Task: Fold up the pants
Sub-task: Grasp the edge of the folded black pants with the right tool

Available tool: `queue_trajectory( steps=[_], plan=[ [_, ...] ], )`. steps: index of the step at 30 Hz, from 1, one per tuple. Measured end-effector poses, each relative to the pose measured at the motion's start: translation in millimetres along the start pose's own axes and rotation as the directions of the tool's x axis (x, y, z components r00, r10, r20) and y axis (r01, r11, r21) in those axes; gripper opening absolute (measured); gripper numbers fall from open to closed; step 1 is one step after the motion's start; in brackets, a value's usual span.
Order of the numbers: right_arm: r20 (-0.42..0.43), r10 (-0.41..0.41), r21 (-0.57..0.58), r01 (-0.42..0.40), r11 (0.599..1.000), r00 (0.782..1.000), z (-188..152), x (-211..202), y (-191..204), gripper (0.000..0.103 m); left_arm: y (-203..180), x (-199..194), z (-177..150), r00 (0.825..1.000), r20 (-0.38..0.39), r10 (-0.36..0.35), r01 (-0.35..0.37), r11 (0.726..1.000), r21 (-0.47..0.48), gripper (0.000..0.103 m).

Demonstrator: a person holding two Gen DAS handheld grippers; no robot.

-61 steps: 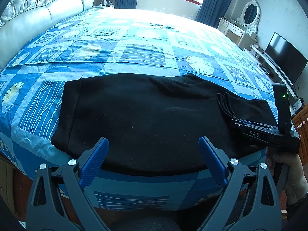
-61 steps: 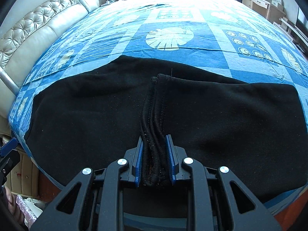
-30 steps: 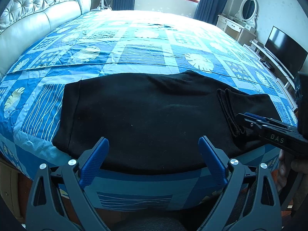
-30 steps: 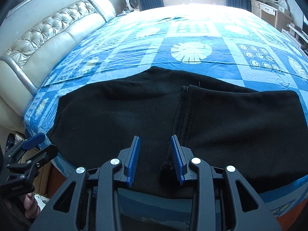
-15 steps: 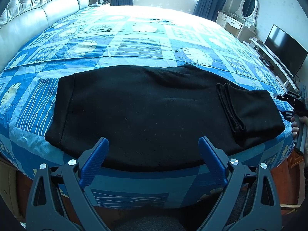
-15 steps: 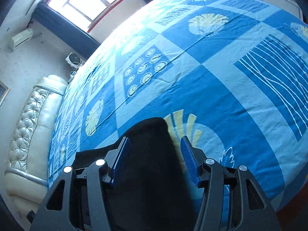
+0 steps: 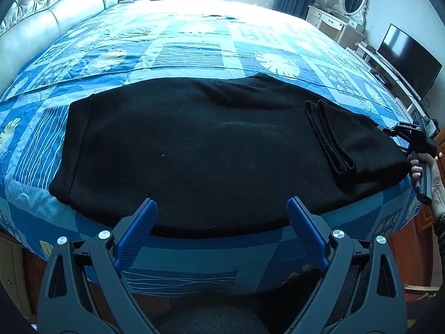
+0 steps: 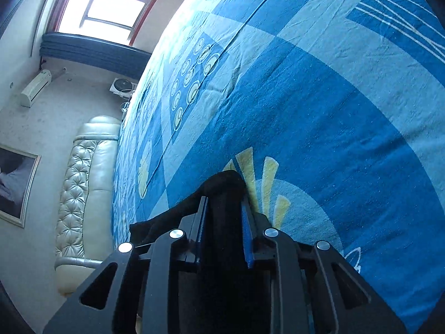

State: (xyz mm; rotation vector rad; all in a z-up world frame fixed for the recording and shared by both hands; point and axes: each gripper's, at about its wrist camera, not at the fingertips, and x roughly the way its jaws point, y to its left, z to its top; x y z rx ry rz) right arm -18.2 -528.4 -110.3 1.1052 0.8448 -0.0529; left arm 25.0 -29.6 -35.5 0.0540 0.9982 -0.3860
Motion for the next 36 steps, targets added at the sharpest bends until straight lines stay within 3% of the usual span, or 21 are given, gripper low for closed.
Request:
queue_trajectory(
  steps=[15, 22, 26, 36],
  plan=[
    [-0.041, 0.178, 0.075, -0.175, 0.982, 0.983, -60, -46, -33, 0.037, -5, -5, -1, 1.0, 0.011, -0.005, 0.005, 1.0, 0.013, 0.094],
    [-0.055, 0.272, 0.167, -0.26, 0.951, 0.961, -73, -50, -51, 0.043, -10, -7, -1, 1.0, 0.019, 0.0, -0.001, 1.0, 0.03, 0.094],
    [-0.059, 0.247, 0.147, -0.236, 0.961, 0.967, -76, -51, -52, 0.042, -10, -6, -1, 1.0, 0.015, -0.003, 0.002, 1.0, 0.025, 0.094],
    [-0.058, 0.142, 0.099, -0.135, 0.986, 0.988, -77, -47, -43, 0.024, -11, -6, -2, 1.0, 0.017, 0.002, -0.003, 0.999, 0.032, 0.094]
  ],
)
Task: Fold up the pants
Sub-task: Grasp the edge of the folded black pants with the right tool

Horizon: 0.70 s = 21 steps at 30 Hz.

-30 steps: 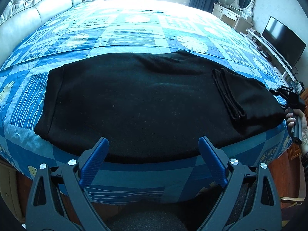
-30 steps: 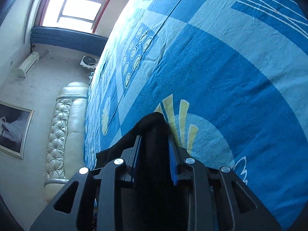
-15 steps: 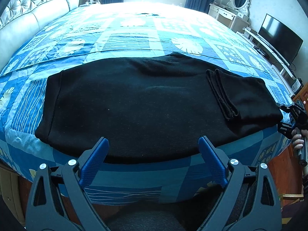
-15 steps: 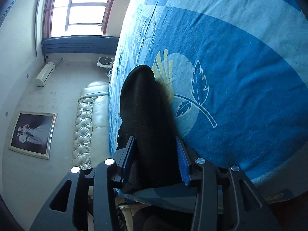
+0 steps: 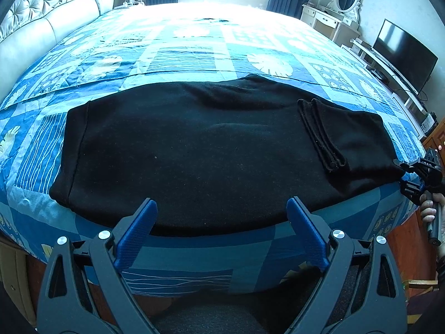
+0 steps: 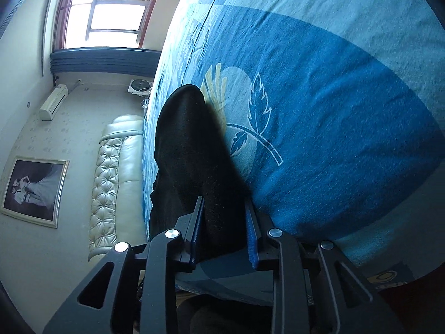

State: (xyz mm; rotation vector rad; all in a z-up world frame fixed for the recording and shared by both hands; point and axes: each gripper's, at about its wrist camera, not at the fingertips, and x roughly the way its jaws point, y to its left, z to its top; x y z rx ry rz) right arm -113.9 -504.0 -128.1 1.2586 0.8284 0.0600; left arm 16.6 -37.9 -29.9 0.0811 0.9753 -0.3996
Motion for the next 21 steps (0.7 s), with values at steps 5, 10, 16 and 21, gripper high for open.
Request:
queue_trajectory(
  steps=[5, 10, 16, 21],
  plan=[
    [0.006, -0.038, -0.034, 0.038, 0.999, 0.999, -1, 2, 5, 0.023, 0, 2, -1, 1.0, -0.005, 0.005, -0.005, 1.0, 0.004, 0.094],
    [0.013, -0.013, -0.025, 0.014, 1.0, 1.0, -1, -1, 3, 0.024, 2, 4, -2, 1.0, -0.009, 0.009, -0.009, 1.0, -0.003, 0.094],
    [0.041, -0.063, -0.047, 0.064, 0.997, 0.997, 0, -11, 12, 0.032, 3, 0, -1, 1.0, 0.003, 0.014, -0.014, 1.0, -0.005, 0.094],
    [0.24, -0.227, -0.223, 0.281, 0.934, 0.944, -15, -28, 66, 0.036, 6, -1, 0, 1.0, 0.003, 0.014, -0.014, 1.0, -0.016, 0.094]
  ],
)
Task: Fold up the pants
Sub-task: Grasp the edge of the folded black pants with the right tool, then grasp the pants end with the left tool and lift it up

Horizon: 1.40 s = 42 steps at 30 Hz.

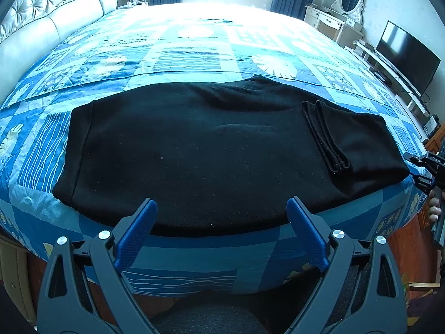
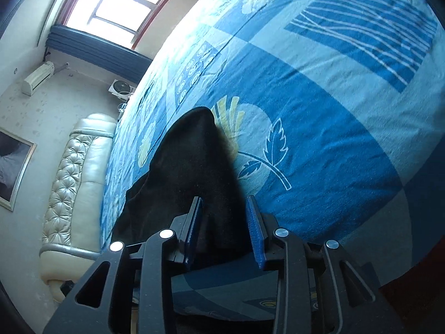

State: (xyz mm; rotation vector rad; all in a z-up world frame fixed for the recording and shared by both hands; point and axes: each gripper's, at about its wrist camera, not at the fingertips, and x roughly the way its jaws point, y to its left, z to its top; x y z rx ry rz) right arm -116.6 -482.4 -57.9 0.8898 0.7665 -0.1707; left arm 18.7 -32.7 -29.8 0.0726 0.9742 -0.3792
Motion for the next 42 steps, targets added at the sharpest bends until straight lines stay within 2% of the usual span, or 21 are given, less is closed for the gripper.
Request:
queue_trajectory(
  steps=[2, 3, 4, 6, 9, 11, 18, 22, 26, 29, 32, 36, 38, 40, 42],
  plan=[
    [0.04, 0.028, -0.064, -0.025, 0.998, 0.999, -4, -7, 26, 0.043, 1, 0, 0, 1.0, -0.003, 0.002, -0.002, 1.0, -0.005, 0.094],
    [0.028, 0.064, -0.085, -0.062, 0.994, 0.998, -7, -6, 38, 0.048, 2, 0, 0, 1.0, -0.004, 0.003, -0.003, 1.0, -0.008, 0.094],
    [0.003, 0.104, -0.1, -0.103, 0.99, 0.995, -11, -3, 49, 0.052, 2, 1, 0, 1.0, -0.005, 0.004, -0.004, 1.0, -0.009, 0.094],
    [-0.066, 0.177, -0.118, -0.184, 0.976, 0.982, -21, 6, 67, 0.055, 4, 0, 0, 1.0, -0.003, 0.009, -0.009, 1.0, -0.012, 0.094],
    [-0.145, 0.213, -0.149, -0.234, 0.961, 0.966, -36, 23, 81, 0.055, 8, -1, 1, 1.0, -0.004, 0.016, -0.016, 1.0, -0.024, 0.094],
    [-0.17, 0.214, -0.151, -0.24, 0.959, 0.962, -42, 32, 81, 0.055, 12, 0, 2, 1.0, -0.005, 0.021, -0.021, 0.999, -0.036, 0.094],
    [-0.203, 0.282, -0.015, -0.291, 0.957, 0.938, -46, 52, 63, 0.055, 22, 1, 3, 0.999, -0.016, 0.029, -0.03, 0.997, -0.073, 0.094],
    [-0.21, 0.29, 0.009, -0.295, 0.955, 0.934, -48, 54, 59, 0.055, 26, -1, 3, 0.999, -0.015, 0.041, -0.042, 0.997, -0.071, 0.094],
    [-0.214, 0.28, -0.004, -0.287, 0.958, 0.936, -50, 55, 59, 0.055, 40, -10, 11, 1.0, -0.014, -0.011, 0.01, 0.996, -0.092, 0.094],
    [-0.216, 0.278, -0.01, -0.287, 0.958, 0.936, -50, 56, 59, 0.056, 69, -21, 17, 0.999, 0.016, -0.043, 0.045, 0.989, -0.143, 0.094],
    [-0.218, 0.278, -0.008, -0.287, 0.958, 0.935, -49, 56, 59, 0.058, 114, -27, 19, 0.998, 0.043, -0.047, 0.055, 0.974, -0.218, 0.094],
    [-0.217, 0.281, -0.01, -0.289, 0.957, 0.935, -49, 57, 59, 0.061, 182, -14, 21, 0.999, 0.02, -0.047, 0.051, 0.946, -0.32, 0.094],
    [-0.215, 0.28, -0.008, -0.289, 0.957, 0.936, -50, 58, 57, 0.062, 211, -2, 21, 0.992, 0.005, -0.125, 0.118, 0.919, -0.377, 0.093],
    [-0.212, 0.279, -0.01, -0.287, 0.958, 0.937, -50, 58, 60, 0.063, 232, 8, 21, 0.978, 0.014, -0.21, 0.196, 0.884, -0.424, 0.093],
    [-0.209, 0.278, -0.009, -0.286, 0.958, 0.938, -51, 58, 61, 0.063, 243, 17, 24, 0.964, 0.032, -0.264, 0.251, 0.865, -0.434, 0.093]
  ],
)
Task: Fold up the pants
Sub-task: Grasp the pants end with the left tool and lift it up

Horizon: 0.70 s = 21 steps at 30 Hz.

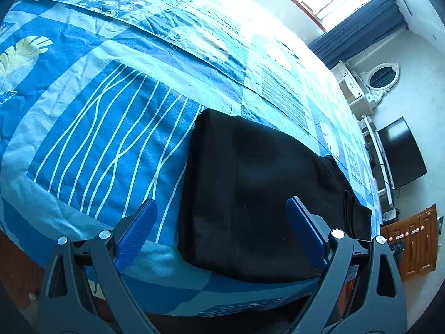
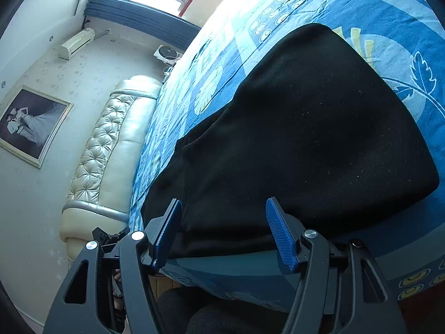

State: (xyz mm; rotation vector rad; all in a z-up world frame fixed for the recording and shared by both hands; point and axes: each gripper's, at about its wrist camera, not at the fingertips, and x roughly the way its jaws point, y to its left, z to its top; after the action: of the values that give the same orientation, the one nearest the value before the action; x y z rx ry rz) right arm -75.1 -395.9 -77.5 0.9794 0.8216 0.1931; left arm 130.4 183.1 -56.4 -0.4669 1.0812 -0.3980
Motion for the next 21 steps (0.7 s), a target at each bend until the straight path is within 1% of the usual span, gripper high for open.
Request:
queue_trajectory(
  steps=[2, 4, 5, 7, 10, 12, 13, 14, 16, 17, 18, 20, 21],
  plan=[
    [0.002, 0.001, 0.003, -0.001, 1.0, 1.0, 0, 0, 0, 0.064, 7, 9, 5, 0.999, -0.021, -0.044, 0.043, 0.999, -0.009, 0.093],
    [0.005, 0.003, 0.007, -0.003, 1.0, 1.0, -1, 0, 1, 0.065, 12, 23, 7, 0.99, -0.069, -0.119, 0.117, 0.993, -0.032, 0.093],
    [0.006, 0.003, 0.008, -0.003, 1.0, 1.0, -1, 0, 1, 0.065, 12, 29, 7, 0.986, -0.088, -0.142, 0.139, 0.99, -0.037, 0.093],
    [0.006, 0.005, 0.01, -0.005, 1.0, 1.0, -1, 0, 0, 0.065, 7, 37, 7, 0.986, -0.096, -0.135, 0.135, 0.991, -0.01, 0.093],
    [0.006, 0.009, 0.014, -0.009, 1.0, 1.0, -1, 0, -2, 0.066, 1, 43, 9, 0.981, -0.102, -0.163, 0.165, 0.986, 0.01, 0.092],
    [0.005, 0.012, 0.015, -0.012, 1.0, 1.0, -1, 0, -3, 0.066, 1, 46, 9, 0.974, -0.111, -0.199, 0.2, 0.98, 0.005, 0.076],
    [0.005, 0.013, 0.016, -0.013, 1.0, 1.0, -1, 0, -3, 0.066, 1, 49, 8, 0.972, -0.124, -0.199, 0.2, 0.98, -0.004, 0.057],
    [0.005, 0.014, 0.017, -0.014, 1.0, 1.0, -1, 0, -4, 0.066, 3, 52, 7, 0.975, -0.13, -0.179, 0.18, 0.984, -0.006, 0.048],
    [0.006, 0.017, 0.019, -0.017, 1.0, 1.0, -1, 0, -5, 0.066, 3, 52, 5, 0.979, -0.122, -0.166, 0.167, 0.986, 0.003, 0.044],
    [0.007, 0.018, 0.019, -0.018, 1.0, 1.0, -1, 0, -5, 0.066, 2, 51, 4, 0.98, -0.122, -0.16, 0.161, 0.987, -0.001, 0.034],
    [0.008, 0.018, 0.02, -0.018, 1.0, 1.0, -2, 0, -6, 0.066, 3, 52, 4, 0.977, -0.131, -0.166, 0.165, 0.986, -0.018, 0.026],
    [0.007, 0.017, 0.019, -0.017, 1.0, 1.0, -2, 0, -6, 0.066, 1, 49, 4, 0.972, -0.132, -0.194, 0.188, 0.981, -0.053, 0.013],
    [0.006, 0.016, 0.018, -0.016, 1.0, 1.0, -2, 0, -6, 0.066, -3, 45, 5, 0.975, -0.123, -0.186, 0.182, 0.982, -0.042, 0.013]
  ],
)
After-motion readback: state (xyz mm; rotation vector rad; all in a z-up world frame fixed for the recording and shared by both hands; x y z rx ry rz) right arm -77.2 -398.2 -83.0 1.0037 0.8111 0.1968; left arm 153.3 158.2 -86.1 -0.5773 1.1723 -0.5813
